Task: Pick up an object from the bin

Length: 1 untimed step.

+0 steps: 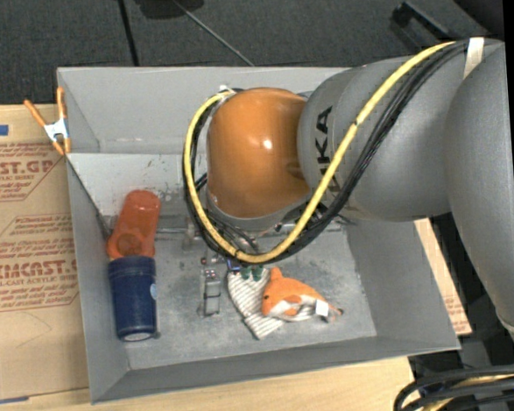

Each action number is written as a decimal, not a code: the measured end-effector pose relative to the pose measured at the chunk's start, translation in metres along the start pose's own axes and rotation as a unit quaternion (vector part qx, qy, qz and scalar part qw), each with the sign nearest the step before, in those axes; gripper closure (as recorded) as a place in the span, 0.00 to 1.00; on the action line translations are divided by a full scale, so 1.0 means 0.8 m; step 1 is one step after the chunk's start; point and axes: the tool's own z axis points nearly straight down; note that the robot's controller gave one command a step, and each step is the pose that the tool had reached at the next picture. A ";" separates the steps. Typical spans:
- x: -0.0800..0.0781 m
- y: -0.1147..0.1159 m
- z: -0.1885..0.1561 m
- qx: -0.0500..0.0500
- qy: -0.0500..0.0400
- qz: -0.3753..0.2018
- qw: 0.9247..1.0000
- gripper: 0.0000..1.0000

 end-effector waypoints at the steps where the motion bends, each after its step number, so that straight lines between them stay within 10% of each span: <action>1: -0.002 -0.001 -0.006 -0.001 -0.004 0.001 1.000 0.00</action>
Offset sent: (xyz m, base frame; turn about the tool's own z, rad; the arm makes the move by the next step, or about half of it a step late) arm -0.0215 -0.0599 -0.0699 0.0050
